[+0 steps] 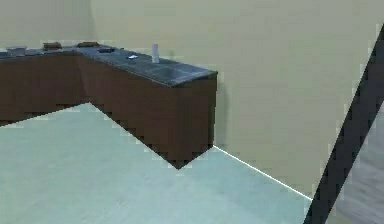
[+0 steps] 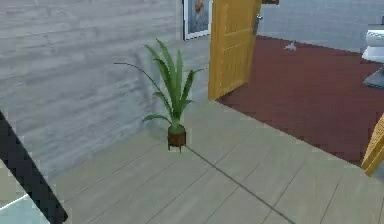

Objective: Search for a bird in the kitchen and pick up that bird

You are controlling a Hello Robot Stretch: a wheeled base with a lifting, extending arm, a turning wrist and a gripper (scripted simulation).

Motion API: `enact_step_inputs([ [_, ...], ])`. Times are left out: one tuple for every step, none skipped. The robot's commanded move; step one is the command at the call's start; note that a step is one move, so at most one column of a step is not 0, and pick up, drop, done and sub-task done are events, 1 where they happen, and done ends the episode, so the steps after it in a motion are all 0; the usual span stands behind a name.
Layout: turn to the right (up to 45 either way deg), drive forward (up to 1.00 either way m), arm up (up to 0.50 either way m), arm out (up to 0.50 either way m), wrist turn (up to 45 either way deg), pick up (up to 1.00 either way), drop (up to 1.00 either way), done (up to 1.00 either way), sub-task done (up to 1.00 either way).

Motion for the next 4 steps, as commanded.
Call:
enact_step_inputs([
  [-42.0, 0.0, 0.0, 0.0, 0.0, 0.0, 0.0, 0.0, 0.0],
  [0.0, 0.3, 0.0, 0.0, 0.0, 0.0, 0.0, 0.0, 0.0],
  [-45.0, 0.0, 0.0, 0.0, 0.0, 0.0, 0.0, 0.0, 0.0],
  [0.0, 0.45, 0.0, 0.0, 0.0, 0.0, 0.0, 0.0, 0.0],
])
